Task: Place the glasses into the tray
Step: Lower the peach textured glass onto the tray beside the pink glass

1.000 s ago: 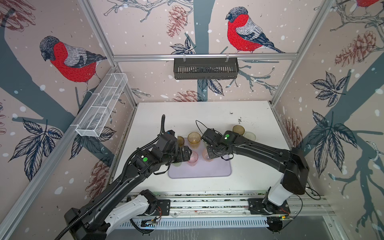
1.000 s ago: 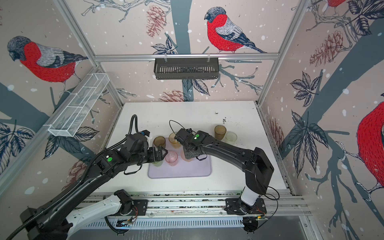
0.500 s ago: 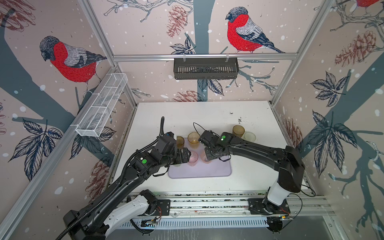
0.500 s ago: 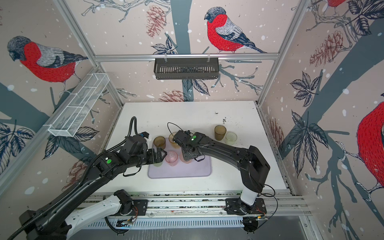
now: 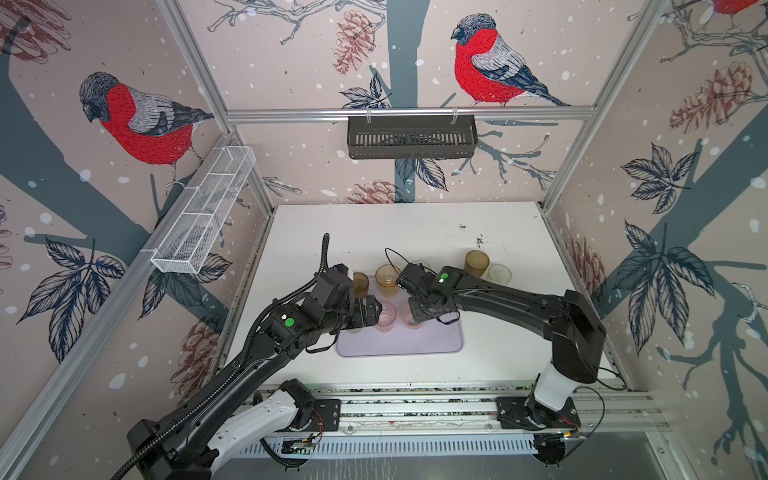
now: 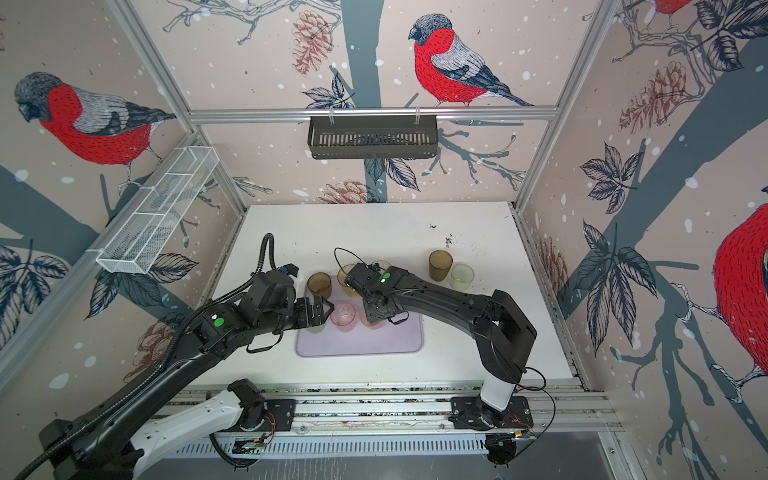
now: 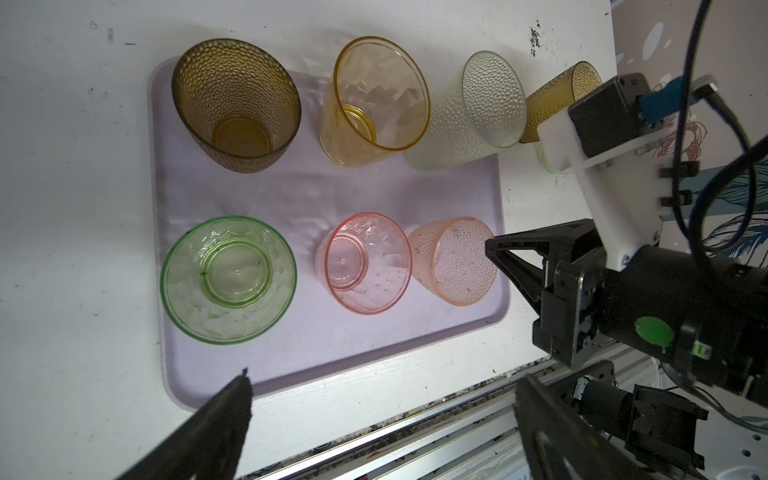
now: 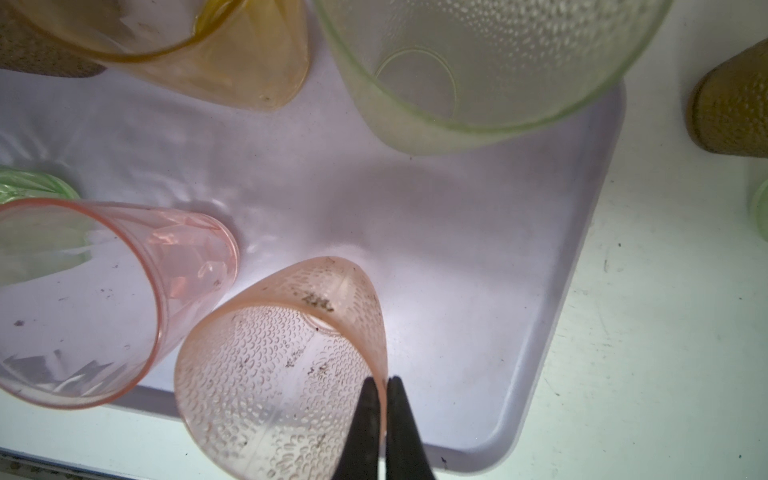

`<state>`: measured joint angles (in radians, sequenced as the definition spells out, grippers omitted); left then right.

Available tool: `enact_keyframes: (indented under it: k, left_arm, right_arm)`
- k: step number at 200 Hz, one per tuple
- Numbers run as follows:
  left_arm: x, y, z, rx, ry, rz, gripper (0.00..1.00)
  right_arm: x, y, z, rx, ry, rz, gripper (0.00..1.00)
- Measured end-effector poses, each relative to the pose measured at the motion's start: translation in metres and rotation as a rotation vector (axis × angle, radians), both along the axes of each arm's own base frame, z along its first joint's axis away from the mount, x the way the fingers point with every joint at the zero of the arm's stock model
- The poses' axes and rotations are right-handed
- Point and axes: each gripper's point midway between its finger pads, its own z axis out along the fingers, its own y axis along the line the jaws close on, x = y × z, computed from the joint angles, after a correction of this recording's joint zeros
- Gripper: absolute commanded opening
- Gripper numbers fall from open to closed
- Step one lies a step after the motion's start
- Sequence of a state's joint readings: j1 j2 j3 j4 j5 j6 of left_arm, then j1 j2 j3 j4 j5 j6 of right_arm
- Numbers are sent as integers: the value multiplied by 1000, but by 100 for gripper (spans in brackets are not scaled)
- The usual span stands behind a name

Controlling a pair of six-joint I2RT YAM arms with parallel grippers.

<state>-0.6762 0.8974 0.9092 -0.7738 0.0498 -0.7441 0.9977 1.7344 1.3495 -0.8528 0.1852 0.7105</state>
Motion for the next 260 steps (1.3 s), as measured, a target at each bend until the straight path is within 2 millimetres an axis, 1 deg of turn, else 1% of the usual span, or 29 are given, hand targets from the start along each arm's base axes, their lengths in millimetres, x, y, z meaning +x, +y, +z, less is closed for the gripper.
enact_keyframes:
  k: [22,77,128,202,260]
  left_arm:
    - [0,0,0,0,0,0,98]
    - [0,0,0,0,0,1,98]
    - [0,0,0,0,-1,1,98]
    - [1,0,-1,5,5,1,98]
    - [3,-2,3,7,-2,-7,98]
  right_arm:
    - [-2,-3,-4,-5,11,-3,0]
    - [-5,-2,-7,16,22,-17,0]
    - [-3,-3,-10,32,22,-26,0]
    - [-2,-3,-10,42,21,-32,0]
    - [0,-3,-10,45,19,-35,0]
